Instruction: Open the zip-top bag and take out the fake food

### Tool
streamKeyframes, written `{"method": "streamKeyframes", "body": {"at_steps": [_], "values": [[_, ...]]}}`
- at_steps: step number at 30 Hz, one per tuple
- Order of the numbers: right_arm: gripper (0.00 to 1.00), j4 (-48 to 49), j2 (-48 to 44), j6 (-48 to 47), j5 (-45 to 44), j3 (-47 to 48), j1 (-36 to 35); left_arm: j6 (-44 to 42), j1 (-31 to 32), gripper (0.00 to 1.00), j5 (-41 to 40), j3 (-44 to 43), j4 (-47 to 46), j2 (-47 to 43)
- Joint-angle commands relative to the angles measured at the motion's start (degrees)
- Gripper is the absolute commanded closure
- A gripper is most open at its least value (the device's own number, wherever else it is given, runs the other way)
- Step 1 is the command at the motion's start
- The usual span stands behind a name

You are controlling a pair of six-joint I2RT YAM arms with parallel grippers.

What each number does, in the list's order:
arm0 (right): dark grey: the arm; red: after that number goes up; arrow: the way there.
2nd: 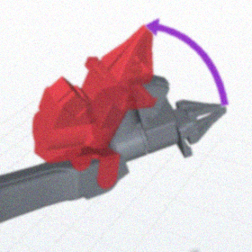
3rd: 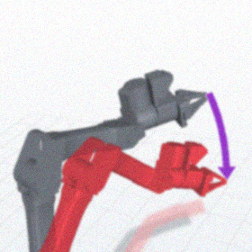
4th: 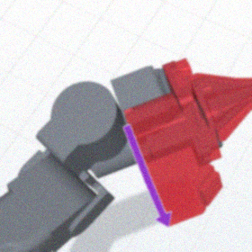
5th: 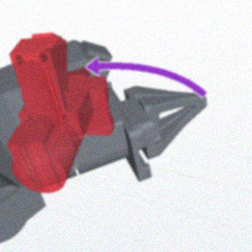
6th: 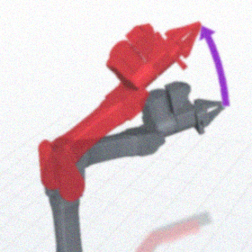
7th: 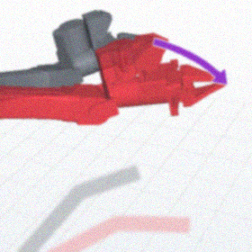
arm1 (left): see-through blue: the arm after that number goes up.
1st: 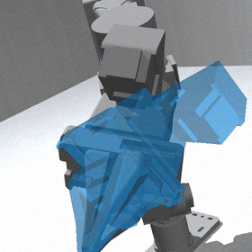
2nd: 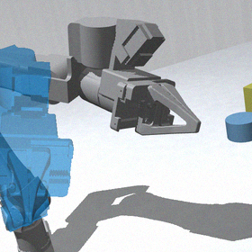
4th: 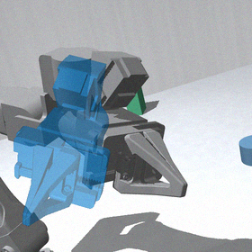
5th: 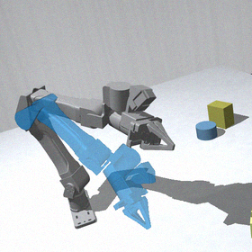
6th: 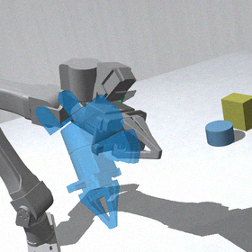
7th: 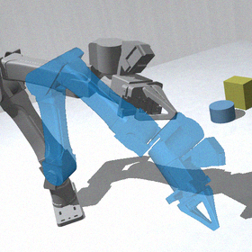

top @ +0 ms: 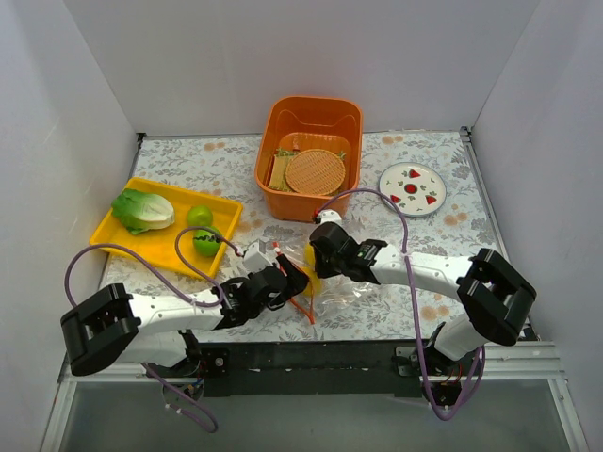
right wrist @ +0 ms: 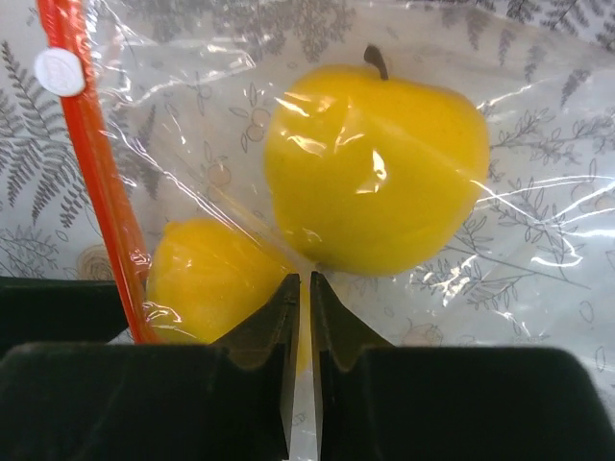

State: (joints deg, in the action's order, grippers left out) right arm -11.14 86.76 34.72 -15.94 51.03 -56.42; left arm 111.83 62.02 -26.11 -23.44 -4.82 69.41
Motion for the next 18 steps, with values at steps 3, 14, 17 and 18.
{"method": "streamKeyframes", "body": {"at_steps": [3, 14, 17, 18], "values": [[0.89, 1.11, -0.8, 1.58, 3.11, -2.51, -0.44, -2.49, 0.03, 0.34, -1.31, -3.54, 0.42, 2.31], [0.97, 3.58, -1.42, 1.93, 4.87, -4.53, -0.44, -1.53, 0.03, 0.35, -0.61, -7.93, 9.65, 7.58], [0.97, 4.98, -1.33, 2.11, 5.83, -5.23, -0.44, -1.53, 0.03, 0.33, 0.35, -8.63, 10.53, 9.33], [0.97, 4.98, -1.24, 2.19, 5.92, -5.23, -0.44, -1.53, 0.03, 0.32, 0.97, -8.99, 10.97, 9.78]]}}
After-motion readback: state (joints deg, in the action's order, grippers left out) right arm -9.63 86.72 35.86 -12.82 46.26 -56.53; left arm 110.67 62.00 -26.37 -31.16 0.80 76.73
